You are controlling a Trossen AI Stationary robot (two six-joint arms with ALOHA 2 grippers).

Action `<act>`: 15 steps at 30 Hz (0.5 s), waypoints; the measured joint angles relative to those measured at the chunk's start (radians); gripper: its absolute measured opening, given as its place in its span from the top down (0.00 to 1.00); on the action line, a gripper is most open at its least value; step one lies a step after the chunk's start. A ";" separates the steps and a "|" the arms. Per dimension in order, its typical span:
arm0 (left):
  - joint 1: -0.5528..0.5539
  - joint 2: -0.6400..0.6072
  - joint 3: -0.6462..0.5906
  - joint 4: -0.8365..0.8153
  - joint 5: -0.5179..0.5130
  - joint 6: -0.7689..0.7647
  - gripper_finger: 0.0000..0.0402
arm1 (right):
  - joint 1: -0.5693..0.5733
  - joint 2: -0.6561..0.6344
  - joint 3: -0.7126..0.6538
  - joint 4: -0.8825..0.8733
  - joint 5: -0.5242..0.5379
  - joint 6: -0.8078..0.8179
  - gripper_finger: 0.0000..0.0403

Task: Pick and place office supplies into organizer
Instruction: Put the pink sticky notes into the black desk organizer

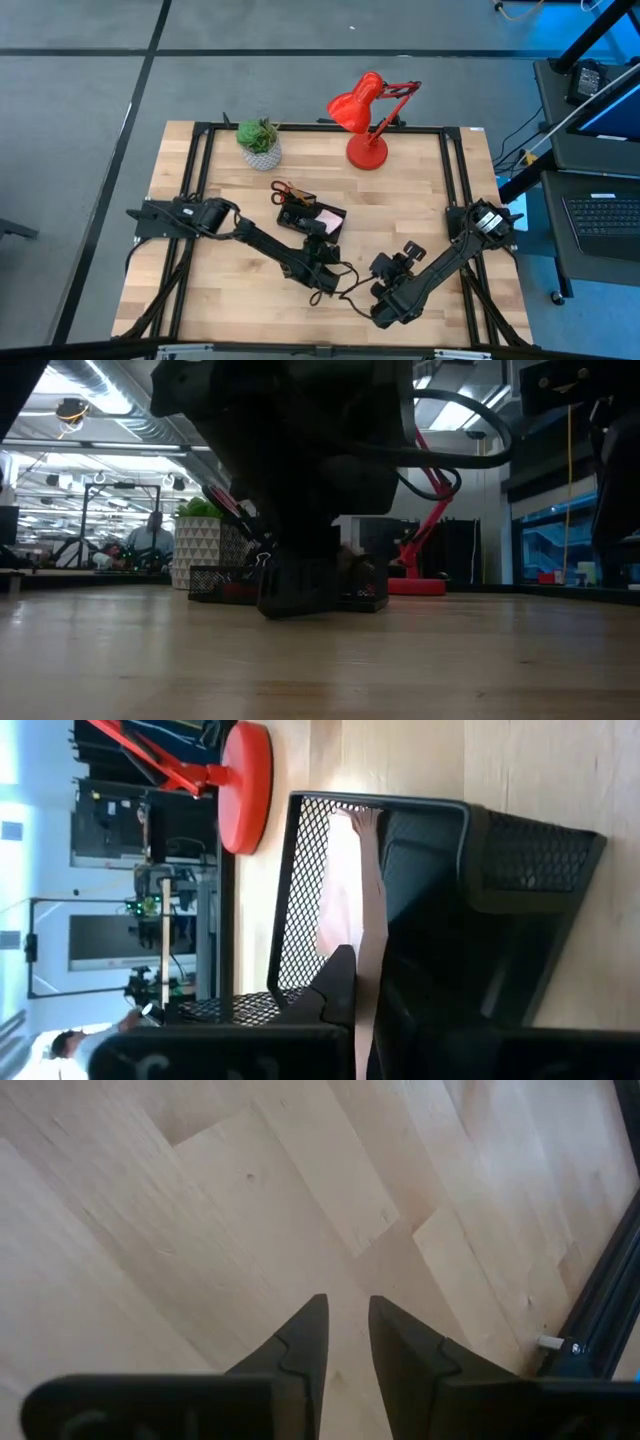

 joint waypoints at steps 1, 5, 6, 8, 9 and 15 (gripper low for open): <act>0.001 0.000 0.002 -0.005 0.003 -0.007 0.98 | 0.000 0.000 0.000 0.000 0.000 0.000 0.80; 0.007 0.002 0.014 -0.009 0.049 -0.008 0.96 | 0.000 0.000 0.000 0.000 0.000 0.000 0.80; 0.009 0.002 0.019 -0.008 0.061 -0.007 0.95 | 0.000 0.000 0.000 0.000 0.000 0.000 0.80; 0.013 0.003 0.026 -0.007 0.081 -0.006 0.92 | 0.000 0.000 0.000 0.001 0.000 0.000 0.80; 0.014 0.004 0.027 -0.006 0.089 -0.006 0.91 | 0.000 0.000 0.000 0.002 0.000 0.000 0.80; 0.019 0.004 0.032 -0.001 0.106 -0.006 0.85 | 0.001 0.000 0.000 0.003 -0.009 0.000 0.80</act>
